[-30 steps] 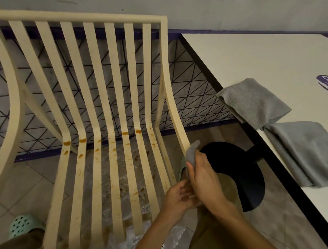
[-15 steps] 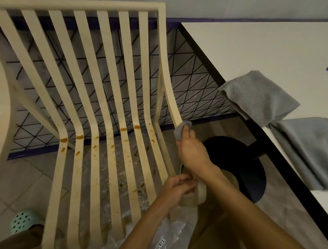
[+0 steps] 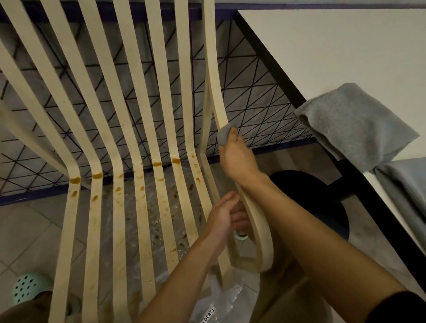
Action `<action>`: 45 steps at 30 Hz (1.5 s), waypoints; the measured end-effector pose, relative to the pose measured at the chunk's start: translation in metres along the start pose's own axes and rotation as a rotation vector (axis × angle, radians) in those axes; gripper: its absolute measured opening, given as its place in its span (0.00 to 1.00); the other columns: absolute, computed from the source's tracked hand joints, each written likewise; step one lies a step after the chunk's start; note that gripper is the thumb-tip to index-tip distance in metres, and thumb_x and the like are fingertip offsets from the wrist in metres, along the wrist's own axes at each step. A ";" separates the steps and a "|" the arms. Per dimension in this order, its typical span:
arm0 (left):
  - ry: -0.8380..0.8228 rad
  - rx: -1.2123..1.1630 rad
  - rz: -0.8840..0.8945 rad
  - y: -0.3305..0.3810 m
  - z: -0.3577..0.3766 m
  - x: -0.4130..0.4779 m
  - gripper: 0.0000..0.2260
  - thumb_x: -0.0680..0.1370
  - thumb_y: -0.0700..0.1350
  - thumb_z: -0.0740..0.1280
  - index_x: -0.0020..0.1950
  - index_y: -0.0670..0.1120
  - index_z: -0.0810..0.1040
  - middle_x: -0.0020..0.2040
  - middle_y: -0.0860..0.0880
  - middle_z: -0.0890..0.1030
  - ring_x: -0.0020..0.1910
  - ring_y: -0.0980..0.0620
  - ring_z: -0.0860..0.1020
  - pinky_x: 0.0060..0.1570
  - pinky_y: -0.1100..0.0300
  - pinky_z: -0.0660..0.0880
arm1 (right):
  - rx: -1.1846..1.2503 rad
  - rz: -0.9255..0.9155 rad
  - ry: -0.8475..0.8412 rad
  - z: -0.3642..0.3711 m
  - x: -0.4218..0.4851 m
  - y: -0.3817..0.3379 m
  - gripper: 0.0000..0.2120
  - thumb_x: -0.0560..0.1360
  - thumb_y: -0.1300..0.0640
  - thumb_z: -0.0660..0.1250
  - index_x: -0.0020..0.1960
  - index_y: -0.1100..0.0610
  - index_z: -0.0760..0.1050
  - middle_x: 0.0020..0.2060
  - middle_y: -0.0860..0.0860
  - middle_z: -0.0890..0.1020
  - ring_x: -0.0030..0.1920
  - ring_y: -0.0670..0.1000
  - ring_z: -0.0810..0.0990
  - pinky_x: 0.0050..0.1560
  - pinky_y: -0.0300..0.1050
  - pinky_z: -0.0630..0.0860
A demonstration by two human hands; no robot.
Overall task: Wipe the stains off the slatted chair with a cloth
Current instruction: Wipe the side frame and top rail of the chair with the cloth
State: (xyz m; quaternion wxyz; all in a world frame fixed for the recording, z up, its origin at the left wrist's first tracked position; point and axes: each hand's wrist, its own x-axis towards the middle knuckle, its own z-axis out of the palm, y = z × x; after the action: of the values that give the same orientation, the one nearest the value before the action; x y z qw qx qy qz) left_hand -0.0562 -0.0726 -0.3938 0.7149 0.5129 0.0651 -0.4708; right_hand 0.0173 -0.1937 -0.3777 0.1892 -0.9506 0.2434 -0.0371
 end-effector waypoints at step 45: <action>0.059 -0.125 0.131 0.035 -0.001 -0.077 0.17 0.82 0.53 0.57 0.63 0.45 0.76 0.61 0.46 0.80 0.54 0.55 0.80 0.48 0.61 0.77 | 0.699 -0.167 -0.126 -0.030 -0.160 -0.026 0.28 0.82 0.40 0.50 0.78 0.51 0.58 0.77 0.48 0.62 0.76 0.42 0.56 0.78 0.47 0.54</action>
State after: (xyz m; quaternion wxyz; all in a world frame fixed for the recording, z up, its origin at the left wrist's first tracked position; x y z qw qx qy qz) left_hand -0.0719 -0.0241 -0.3258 0.7724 0.4840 0.0816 -0.4030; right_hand -0.1164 -0.1062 -0.3369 0.5136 -0.8455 0.1255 -0.0747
